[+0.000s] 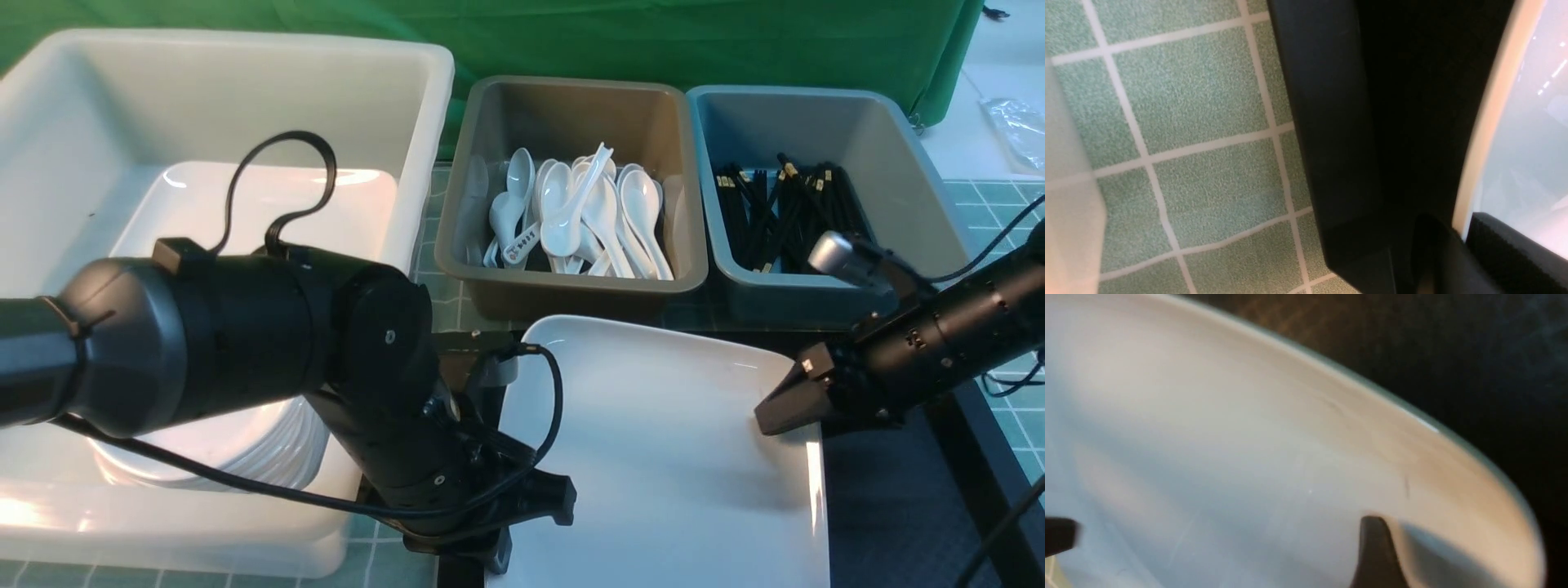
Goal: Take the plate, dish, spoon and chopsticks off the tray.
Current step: Use the right arm to grab a plate from the dinner plate
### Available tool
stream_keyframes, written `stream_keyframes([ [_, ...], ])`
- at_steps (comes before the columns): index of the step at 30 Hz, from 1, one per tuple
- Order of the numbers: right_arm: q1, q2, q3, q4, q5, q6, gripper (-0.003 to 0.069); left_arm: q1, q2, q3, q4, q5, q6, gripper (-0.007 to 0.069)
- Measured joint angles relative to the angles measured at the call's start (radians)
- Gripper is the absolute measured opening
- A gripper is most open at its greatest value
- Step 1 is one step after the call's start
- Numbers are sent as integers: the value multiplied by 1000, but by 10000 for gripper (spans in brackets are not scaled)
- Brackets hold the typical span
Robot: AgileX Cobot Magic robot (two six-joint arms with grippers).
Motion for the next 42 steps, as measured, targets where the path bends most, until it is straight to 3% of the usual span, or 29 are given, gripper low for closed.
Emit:
stream_keyframes([
  [2, 0, 7, 0, 6, 7, -15, 391, 0, 0, 0, 0, 0, 0, 40],
  [3, 0, 13, 0, 13, 19, -49, 288, 0, 0, 0, -1, 0, 0, 40],
  [4, 0, 14, 0, 13, 26, -74, 235, 0, 1, 0, 0, 1, 0, 41],
  [13, -3, -9, 0, 17, 58, -103, 203, 0, 9, 5, 7, 9, 5, 48],
  [20, -3, -149, 0, 12, 93, -113, 107, -1, 9, 3, 6, 27, 18, 105],
  [22, -1, -200, 0, 13, 86, -107, 62, -3, 9, -20, 10, 61, 24, 178],
  [27, -1, -258, 0, -10, 59, -101, 52, -5, 22, -117, 19, 155, 22, 359],
  [30, -1, -266, 0, -15, 50, -98, 52, -6, 28, -181, 23, 202, 16, 435],
  [33, -1, -268, 0, -20, 43, -90, 52, -5, 4, -274, 92, 265, 16, 458],
  [37, -1, -283, 0, -21, 37, -88, 52, -5, -42, -356, 172, 305, -9, 389],
  [40, -1, -294, 0, -26, 32, -84, 52, -5, -76, -388, 188, 292, -24, 293],
  [42, -1, -296, 0, -27, 32, -82, 52, -5, -98, -399, 173, 272, -22, 183],
])
